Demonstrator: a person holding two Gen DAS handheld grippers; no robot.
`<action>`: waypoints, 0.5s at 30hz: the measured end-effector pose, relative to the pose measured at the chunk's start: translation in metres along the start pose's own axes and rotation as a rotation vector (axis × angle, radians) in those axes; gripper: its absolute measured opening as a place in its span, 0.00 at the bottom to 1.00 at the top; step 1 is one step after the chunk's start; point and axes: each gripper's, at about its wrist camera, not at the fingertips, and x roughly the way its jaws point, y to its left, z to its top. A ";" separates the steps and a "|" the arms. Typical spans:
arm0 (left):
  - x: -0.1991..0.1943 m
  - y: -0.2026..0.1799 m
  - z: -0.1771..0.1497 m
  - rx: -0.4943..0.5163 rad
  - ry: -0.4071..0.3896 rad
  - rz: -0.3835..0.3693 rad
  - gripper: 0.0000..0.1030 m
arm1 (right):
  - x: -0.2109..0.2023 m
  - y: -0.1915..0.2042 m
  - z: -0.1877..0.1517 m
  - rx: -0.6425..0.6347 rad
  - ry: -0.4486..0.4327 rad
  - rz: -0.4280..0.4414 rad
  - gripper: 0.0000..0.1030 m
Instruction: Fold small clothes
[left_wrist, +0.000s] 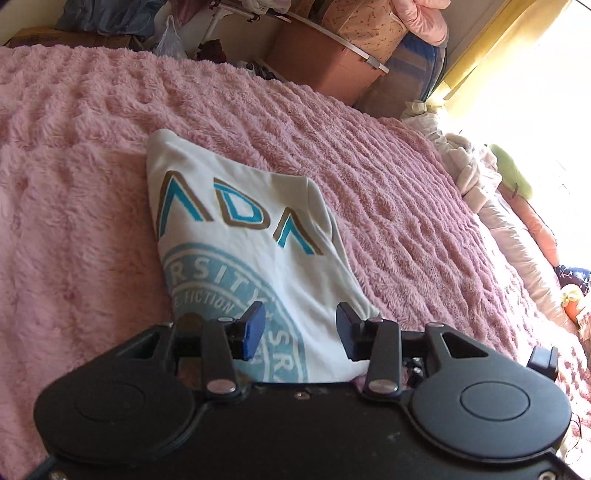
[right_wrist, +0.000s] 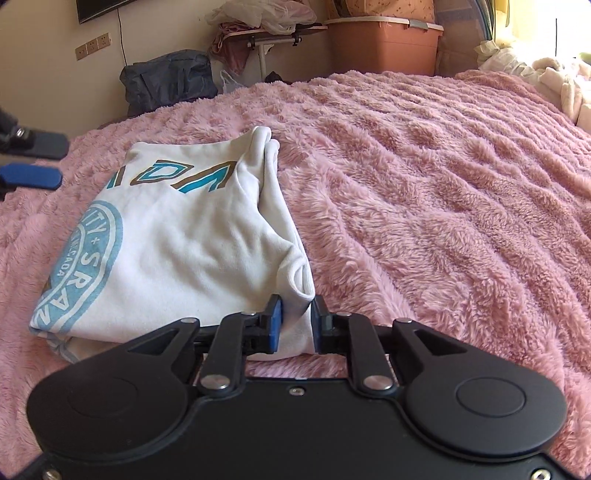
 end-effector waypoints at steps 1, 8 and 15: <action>-0.006 -0.001 -0.015 0.037 -0.009 0.037 0.42 | -0.004 0.000 0.001 -0.009 -0.006 -0.008 0.14; -0.006 -0.011 -0.093 0.212 -0.045 0.204 0.44 | -0.029 0.002 0.017 -0.139 -0.138 -0.033 0.16; 0.031 -0.021 -0.122 0.267 -0.109 0.395 0.45 | -0.023 0.013 0.016 -0.206 -0.096 0.085 0.18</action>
